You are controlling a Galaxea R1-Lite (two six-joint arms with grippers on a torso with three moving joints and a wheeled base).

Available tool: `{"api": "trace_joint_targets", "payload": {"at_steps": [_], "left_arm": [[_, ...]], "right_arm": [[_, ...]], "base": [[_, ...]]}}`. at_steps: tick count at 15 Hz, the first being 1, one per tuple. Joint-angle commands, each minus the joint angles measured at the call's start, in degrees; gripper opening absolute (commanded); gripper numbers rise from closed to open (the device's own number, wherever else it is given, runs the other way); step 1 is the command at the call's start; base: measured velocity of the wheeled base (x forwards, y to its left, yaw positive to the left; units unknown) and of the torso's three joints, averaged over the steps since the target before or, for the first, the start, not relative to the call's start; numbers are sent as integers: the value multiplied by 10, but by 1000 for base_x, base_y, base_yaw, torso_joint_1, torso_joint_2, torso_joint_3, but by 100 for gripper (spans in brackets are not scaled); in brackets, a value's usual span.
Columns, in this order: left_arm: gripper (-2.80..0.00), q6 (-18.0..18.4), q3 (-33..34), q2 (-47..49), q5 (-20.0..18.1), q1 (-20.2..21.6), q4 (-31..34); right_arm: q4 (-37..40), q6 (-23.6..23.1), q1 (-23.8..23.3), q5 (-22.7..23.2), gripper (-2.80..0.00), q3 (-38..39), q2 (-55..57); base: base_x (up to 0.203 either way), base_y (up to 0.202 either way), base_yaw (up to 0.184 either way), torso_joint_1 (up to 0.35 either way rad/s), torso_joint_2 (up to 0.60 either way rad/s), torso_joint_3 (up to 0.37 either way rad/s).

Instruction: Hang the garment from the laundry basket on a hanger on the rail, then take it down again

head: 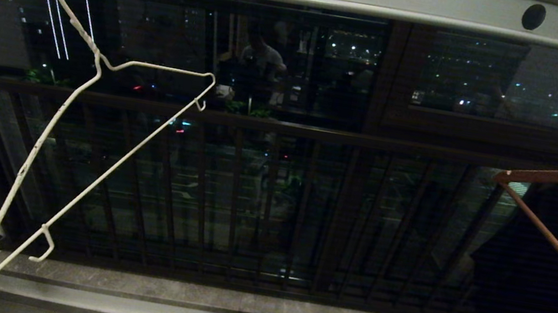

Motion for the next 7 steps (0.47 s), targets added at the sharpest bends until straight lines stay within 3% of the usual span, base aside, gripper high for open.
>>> {"api": "trace_joint_targets", "payload": {"at_steps": [1, 7], "left_arm": [[-280, 0, 0, 0, 0, 0, 0], [-280, 0, 0, 0, 0, 0, 0]], "right_arm": [[0, -1, 1, 0, -280, 1, 1], [0, 1, 0, 0, -280, 1, 1]], "base": [[0, 0, 0, 0, 0, 0], [0, 0, 0, 0, 0, 0]]}}
